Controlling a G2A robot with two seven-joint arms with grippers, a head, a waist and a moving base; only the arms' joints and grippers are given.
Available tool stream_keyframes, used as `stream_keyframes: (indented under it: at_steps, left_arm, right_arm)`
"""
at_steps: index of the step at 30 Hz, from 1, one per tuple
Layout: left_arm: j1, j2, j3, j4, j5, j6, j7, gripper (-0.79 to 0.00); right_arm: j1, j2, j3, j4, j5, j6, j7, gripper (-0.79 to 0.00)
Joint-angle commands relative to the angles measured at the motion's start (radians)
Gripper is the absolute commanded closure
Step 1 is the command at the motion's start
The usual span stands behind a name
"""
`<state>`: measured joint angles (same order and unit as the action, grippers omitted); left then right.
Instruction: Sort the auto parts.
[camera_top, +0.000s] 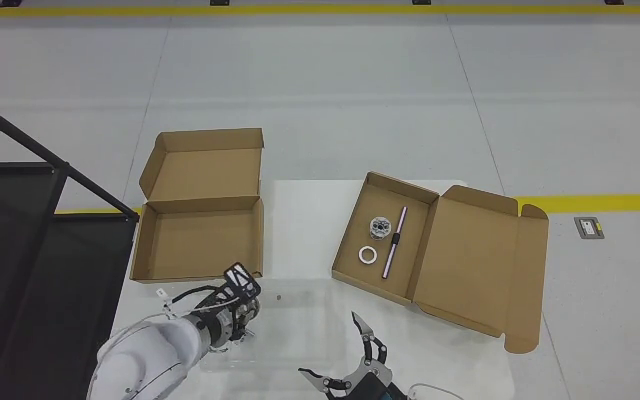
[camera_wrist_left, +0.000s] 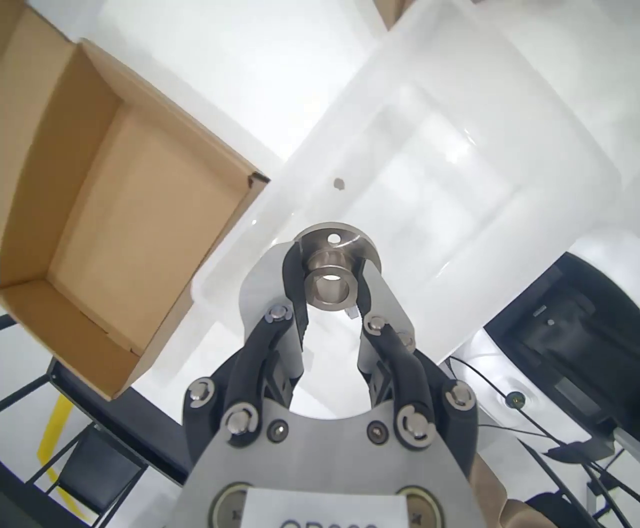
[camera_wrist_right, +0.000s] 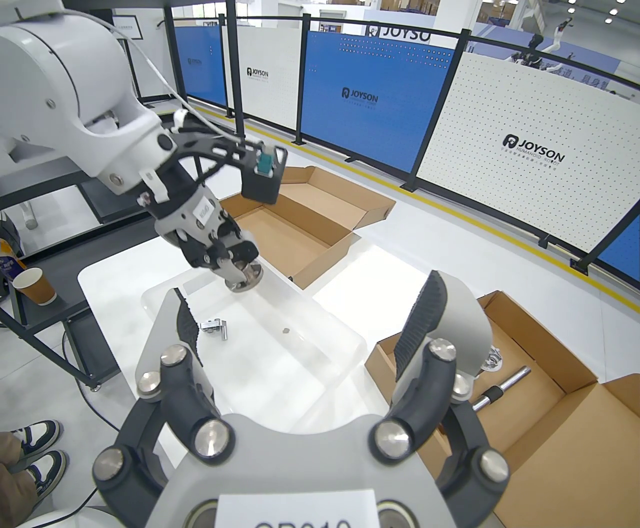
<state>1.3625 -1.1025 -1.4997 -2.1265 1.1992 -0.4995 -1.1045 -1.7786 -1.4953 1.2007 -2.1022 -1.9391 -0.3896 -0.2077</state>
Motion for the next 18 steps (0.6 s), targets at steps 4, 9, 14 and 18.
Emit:
stream_keyframes:
  at_steps: [4, 9, 14, 18]
  left_arm:
    - [0.028, 0.011, -0.167, -0.014, -0.028, 0.029, 0.088, 0.000]
    - [0.010, 0.014, -0.237, 0.055, -0.013, 0.096, 0.167, 0.000]
    - [0.005, 0.015, -0.244, 0.075, -0.027, 0.101, 0.177, 0.000]
    - [0.005, 0.015, -0.244, 0.075, -0.027, 0.101, 0.177, 0.000]
  right_arm:
    - [0.000, 0.000, 0.000, 0.000, 0.000, 0.000, 0.000, -0.785]
    - [0.000, 0.000, 0.000, 0.000, 0.000, 0.000, 0.000, -0.785]
    - [0.000, 0.000, 0.000, 0.000, 0.000, 0.000, 0.000, -0.785]
    - [0.000, 0.000, 0.000, 0.000, 0.000, 0.000, 0.000, -0.785]
